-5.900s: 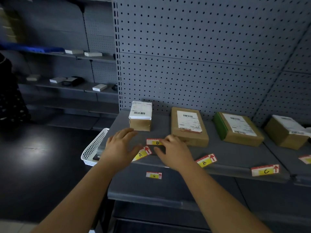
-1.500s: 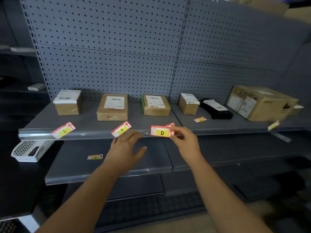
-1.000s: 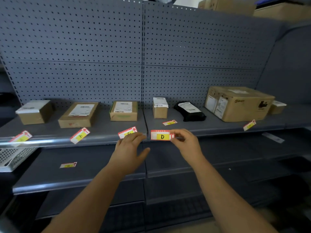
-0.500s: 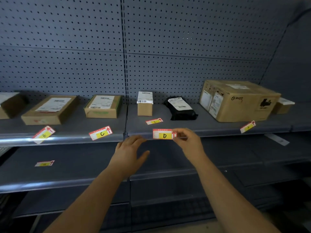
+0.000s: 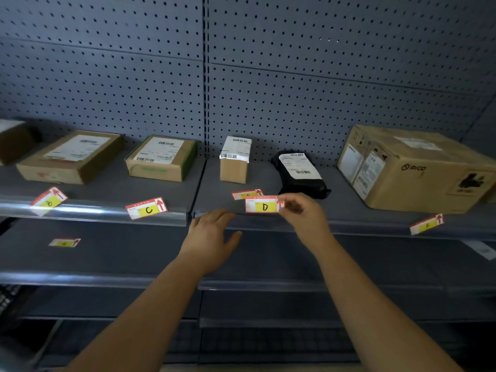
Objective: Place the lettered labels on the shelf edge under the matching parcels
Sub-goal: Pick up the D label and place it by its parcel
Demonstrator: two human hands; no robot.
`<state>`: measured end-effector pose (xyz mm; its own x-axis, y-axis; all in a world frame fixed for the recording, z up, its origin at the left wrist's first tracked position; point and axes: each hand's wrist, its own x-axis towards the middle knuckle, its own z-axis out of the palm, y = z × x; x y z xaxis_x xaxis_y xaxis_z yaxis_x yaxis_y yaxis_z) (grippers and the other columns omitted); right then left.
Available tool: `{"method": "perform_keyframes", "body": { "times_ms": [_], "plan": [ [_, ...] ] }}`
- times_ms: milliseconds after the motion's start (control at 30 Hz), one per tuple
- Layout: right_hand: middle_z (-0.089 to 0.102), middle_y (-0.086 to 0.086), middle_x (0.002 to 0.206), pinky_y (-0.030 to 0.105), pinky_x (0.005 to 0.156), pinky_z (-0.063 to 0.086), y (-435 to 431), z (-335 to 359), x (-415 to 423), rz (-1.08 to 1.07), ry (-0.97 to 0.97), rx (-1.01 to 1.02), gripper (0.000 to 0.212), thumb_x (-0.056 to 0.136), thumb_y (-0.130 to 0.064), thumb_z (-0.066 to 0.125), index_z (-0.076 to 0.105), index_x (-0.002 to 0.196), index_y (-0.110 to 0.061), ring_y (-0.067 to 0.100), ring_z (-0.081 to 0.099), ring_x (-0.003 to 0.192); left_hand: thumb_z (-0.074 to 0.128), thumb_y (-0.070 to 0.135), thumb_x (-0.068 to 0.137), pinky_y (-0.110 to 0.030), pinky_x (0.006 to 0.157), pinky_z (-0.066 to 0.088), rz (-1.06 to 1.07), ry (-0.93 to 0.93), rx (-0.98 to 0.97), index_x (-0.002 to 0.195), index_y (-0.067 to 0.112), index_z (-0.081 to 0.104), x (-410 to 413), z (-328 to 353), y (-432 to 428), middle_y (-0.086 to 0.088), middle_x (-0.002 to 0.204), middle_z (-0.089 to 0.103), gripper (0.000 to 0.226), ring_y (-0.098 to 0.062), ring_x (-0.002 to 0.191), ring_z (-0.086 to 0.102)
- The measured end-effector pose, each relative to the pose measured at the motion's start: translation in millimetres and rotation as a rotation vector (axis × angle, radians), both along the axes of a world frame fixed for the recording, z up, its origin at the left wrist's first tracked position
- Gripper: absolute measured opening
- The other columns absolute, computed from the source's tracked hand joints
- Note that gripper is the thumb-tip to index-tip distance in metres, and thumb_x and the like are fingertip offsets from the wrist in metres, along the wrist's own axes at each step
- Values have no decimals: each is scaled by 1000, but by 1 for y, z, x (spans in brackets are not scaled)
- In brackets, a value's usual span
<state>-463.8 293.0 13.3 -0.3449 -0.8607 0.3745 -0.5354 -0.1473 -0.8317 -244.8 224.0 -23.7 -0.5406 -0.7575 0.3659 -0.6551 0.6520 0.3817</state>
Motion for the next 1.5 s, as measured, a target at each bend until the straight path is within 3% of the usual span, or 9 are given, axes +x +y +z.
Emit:
{"method": "perform_keyframes", "body": {
  "times_ms": [333,533,1500],
  "plan": [
    [66,-3,100,9,78,46,-23,-2,-20,97,10,13,25,84,-1,68,71,100,-20,-2,60,87,51,42,89,-39,105,27,110,-74,-27,128,24,50,-21,-10,-7,4,129,49,43,-17,123,41],
    [66,-8,100,10,79,47,-34,-4,-28,142,12,17,25,84,-2,69,71,99,-22,-2,60,88,55,37,85,-42,100,34,165,-83,-47,120,23,56,-29,-11,-11,4,121,51,38,-20,114,45],
    [67,-7,101,15,83,49,-37,-7,-17,115,13,41,25,84,-5,70,71,99,-24,3,61,91,60,35,83,-42,98,34,194,-15,-113,113,20,61,-15,-24,-18,2,114,56,33,-21,108,50]
  ]
}}
